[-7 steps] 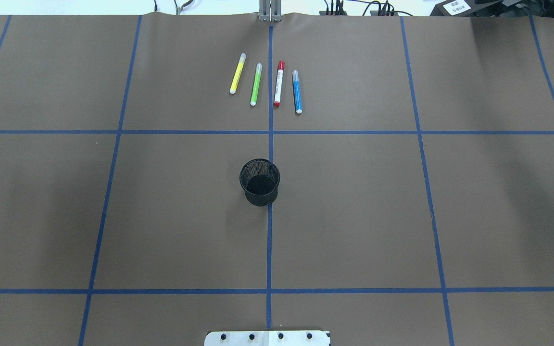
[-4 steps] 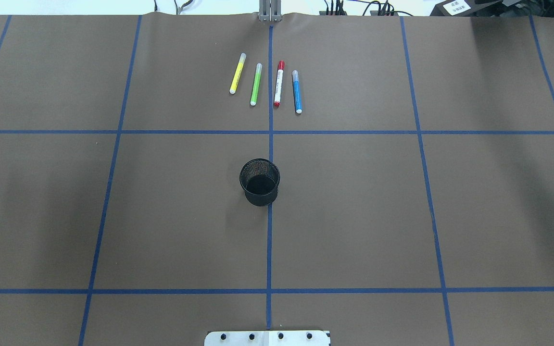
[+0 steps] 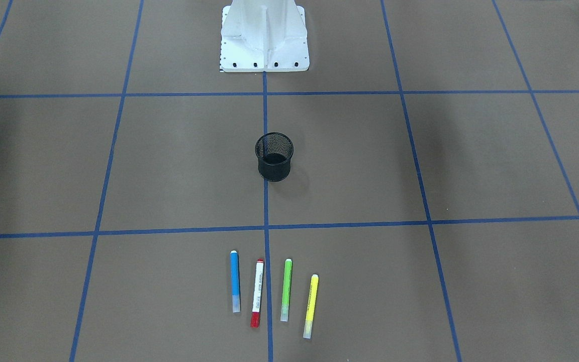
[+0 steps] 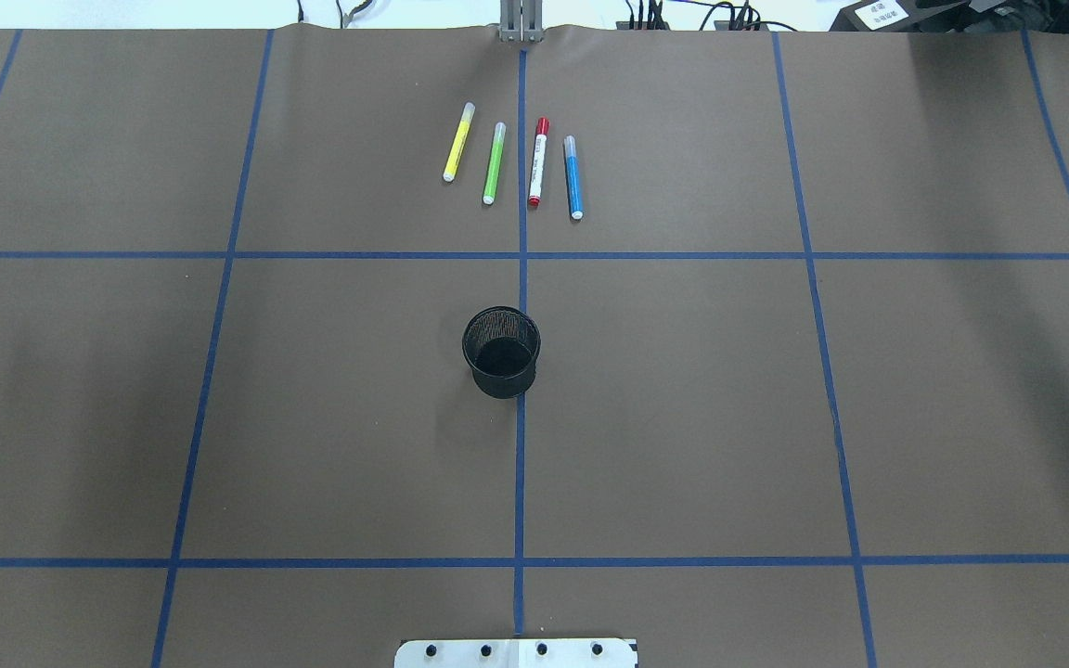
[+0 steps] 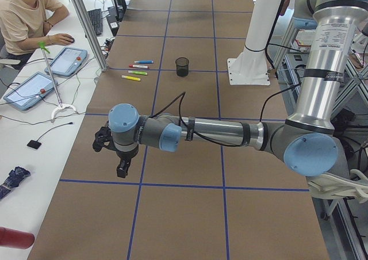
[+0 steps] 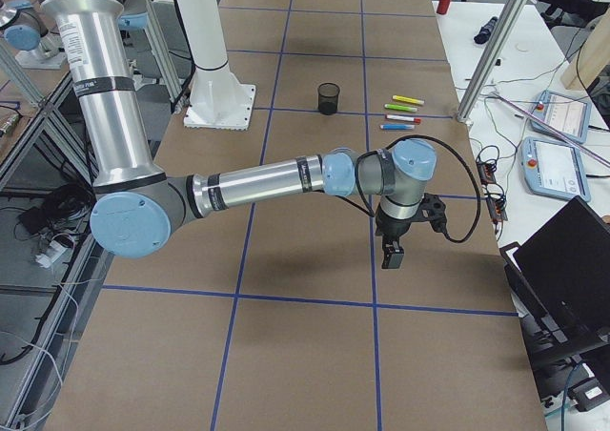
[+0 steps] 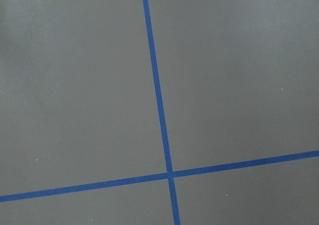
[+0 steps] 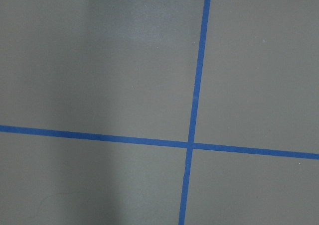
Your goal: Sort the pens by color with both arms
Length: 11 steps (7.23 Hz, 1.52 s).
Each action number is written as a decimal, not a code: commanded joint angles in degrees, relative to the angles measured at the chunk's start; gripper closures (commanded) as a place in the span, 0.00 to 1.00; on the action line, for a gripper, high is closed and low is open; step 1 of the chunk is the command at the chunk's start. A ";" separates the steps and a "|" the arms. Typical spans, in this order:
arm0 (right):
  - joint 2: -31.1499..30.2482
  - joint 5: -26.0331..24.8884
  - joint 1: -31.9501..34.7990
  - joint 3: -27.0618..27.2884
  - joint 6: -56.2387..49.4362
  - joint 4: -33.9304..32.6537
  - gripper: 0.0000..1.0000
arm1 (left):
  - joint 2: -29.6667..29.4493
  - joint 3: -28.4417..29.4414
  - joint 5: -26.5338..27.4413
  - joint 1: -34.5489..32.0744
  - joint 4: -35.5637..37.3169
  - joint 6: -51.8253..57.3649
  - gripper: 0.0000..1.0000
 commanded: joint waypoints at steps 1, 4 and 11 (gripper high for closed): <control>-0.05 0.03 -0.08 0.02 0.04 0.46 0.00 | 0.04 0.05 0.07 0.00 -0.05 -0.08 0.01; -0.13 0.04 -0.08 -0.24 0.04 2.29 0.00 | 0.04 0.05 -0.02 0.00 0.04 -0.08 0.00; -0.22 0.21 -0.08 -0.16 0.04 2.75 0.00 | 0.30 0.05 0.07 0.00 0.13 -0.08 0.01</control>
